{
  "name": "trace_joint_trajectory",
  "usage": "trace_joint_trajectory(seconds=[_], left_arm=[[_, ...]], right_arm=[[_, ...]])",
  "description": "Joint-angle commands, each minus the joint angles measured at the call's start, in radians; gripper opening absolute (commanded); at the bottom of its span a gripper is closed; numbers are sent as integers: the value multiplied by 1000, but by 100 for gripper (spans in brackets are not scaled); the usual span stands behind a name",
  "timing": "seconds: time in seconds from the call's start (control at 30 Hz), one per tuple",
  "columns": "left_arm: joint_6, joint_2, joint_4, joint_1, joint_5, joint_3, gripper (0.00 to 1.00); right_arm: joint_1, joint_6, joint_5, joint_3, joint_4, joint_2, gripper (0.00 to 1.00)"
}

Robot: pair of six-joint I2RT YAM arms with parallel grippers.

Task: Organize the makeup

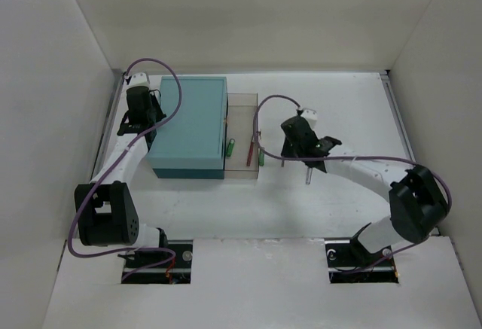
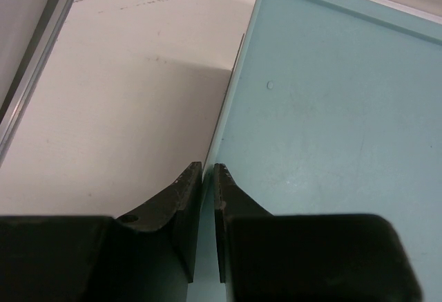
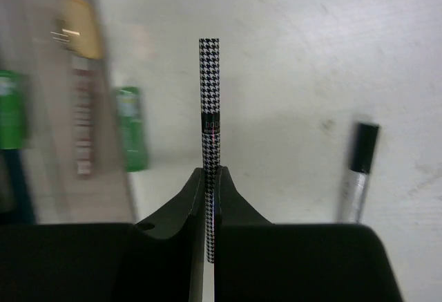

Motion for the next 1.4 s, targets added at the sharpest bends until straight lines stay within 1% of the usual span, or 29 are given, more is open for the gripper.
trace_joint_trajectory(seconds=[0.0,0.17,0.33,0.4,0.47,0.5,0.6,0.7,0.8,0.93,1.03,1.17,1.37], left_arm=[[-8,8,-209,-28,78,-56,10],[-8,10,-209,-22,77,-54,10],[-8,8,-212,-25,74,-52,10],[-8,8,-214,-25,71,-52,10],[-8,8,-214,-27,67,-51,10],[-8,10,-214,-27,67,-51,10],[-8,16,-214,-28,67,-48,10],[-8,19,-214,-33,67,-48,10],[-8,19,-215,-35,67,-48,10],[-8,12,-214,-35,67,-51,10],[-8,12,-212,-35,67,-49,10],[-8,13,-212,-35,67,-48,10],[-8,18,-214,-38,69,-48,10]], right_arm=[[53,-104,2,161,98,-38,2],[106,-121,-96,290,153,83,3],[134,-84,-162,414,174,270,3],[142,-76,-168,439,170,314,6],[145,-75,-182,443,165,338,11],[145,-73,-190,439,161,341,16],[145,-73,-191,411,155,312,37],[145,-78,-185,368,164,245,42],[136,-86,-177,313,167,162,45],[99,-80,-156,205,155,65,45],[54,-54,-147,131,139,38,45],[19,-37,-159,94,144,77,46],[24,-37,-167,150,162,208,47]])
